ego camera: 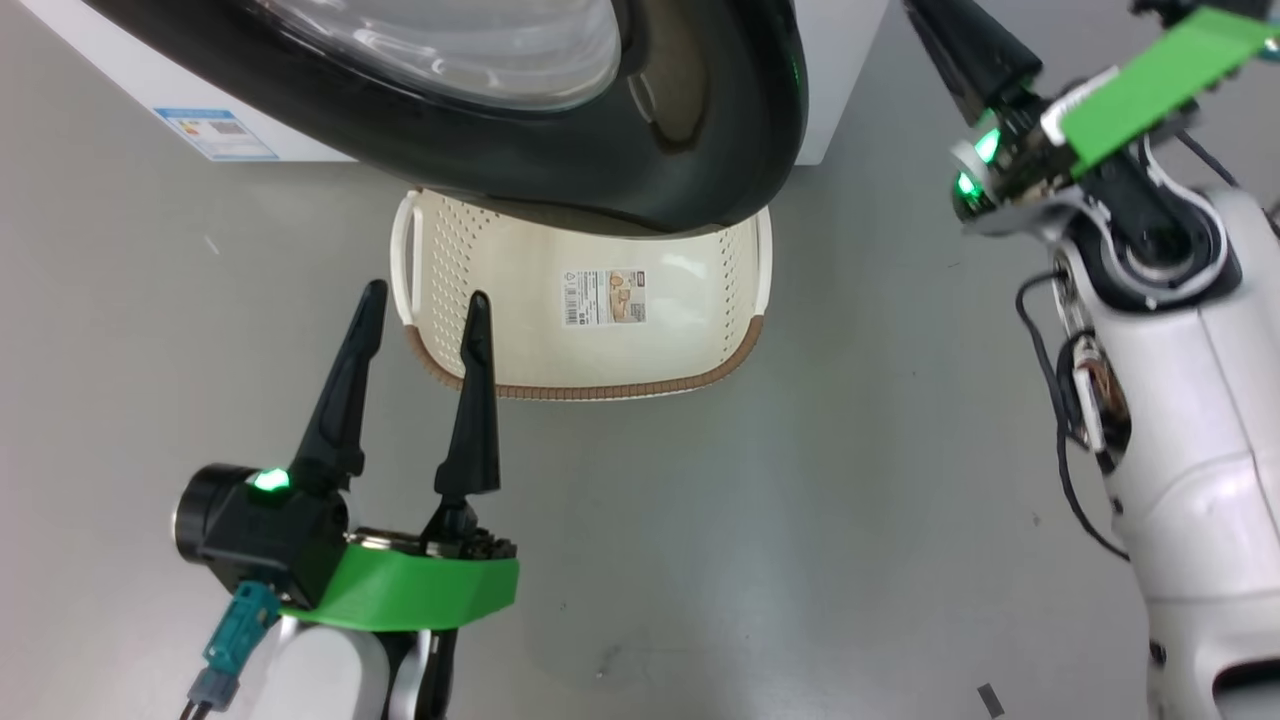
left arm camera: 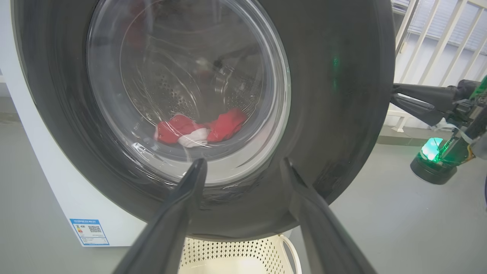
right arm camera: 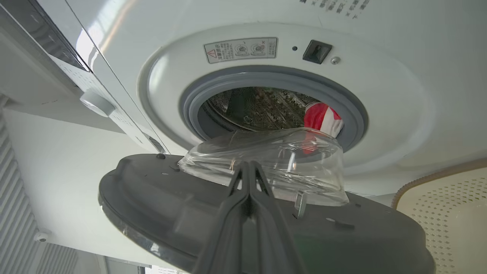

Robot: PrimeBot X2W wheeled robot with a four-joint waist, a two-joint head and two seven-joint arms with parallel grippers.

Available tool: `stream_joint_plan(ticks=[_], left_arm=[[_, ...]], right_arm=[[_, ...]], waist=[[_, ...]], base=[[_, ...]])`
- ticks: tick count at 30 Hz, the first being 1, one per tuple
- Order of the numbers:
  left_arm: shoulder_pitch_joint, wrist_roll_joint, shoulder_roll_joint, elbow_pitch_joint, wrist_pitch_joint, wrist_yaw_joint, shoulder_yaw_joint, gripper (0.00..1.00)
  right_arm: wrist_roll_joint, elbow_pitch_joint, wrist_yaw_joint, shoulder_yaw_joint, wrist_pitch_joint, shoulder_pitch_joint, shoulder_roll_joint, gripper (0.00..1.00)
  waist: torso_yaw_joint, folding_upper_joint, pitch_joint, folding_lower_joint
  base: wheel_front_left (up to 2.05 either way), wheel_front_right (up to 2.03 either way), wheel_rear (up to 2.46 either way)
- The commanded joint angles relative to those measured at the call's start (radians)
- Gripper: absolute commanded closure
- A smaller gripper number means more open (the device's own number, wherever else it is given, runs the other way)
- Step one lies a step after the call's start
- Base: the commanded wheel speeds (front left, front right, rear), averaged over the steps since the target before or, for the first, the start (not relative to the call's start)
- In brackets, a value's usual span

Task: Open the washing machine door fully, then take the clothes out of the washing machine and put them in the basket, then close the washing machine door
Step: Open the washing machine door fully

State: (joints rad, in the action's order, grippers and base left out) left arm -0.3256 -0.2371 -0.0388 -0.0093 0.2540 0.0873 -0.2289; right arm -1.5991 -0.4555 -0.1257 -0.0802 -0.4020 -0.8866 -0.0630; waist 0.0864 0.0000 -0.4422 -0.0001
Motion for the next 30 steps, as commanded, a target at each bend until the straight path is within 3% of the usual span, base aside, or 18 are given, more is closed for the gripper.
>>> stream_joint_plan(ticks=[1, 12, 30], left_arm=[[-0.003, 0.015, -0.011, -0.028, 0.008, 0.000, 0.033, 0.00], [-0.012, 0.019, -0.011, -0.034, 0.008, 0.005, 0.033, 0.00], [-0.011, 0.017, -0.011, -0.034, 0.008, 0.014, 0.034, 0.00]], right_arm=[[-0.023, 0.003, -0.005, -0.019, -0.021, -0.040, 0.013, 1.00], [-0.134, -0.205, -0.005, -0.109, -0.172, -0.206, 0.011, 1.00], [-0.186, -0.225, -0.005, -0.152, -0.263, -0.181, 0.004, 1.00]], waist=[[-0.003, 0.0000, -0.005, 0.0001], [0.010, 0.0000, -0.020, 0.0001], [0.011, 0.0000, -0.012, 0.0001]], base=[[0.00, 0.00, 0.00], [0.00, 0.00, 0.00], [0.00, 0.00, 0.00]])
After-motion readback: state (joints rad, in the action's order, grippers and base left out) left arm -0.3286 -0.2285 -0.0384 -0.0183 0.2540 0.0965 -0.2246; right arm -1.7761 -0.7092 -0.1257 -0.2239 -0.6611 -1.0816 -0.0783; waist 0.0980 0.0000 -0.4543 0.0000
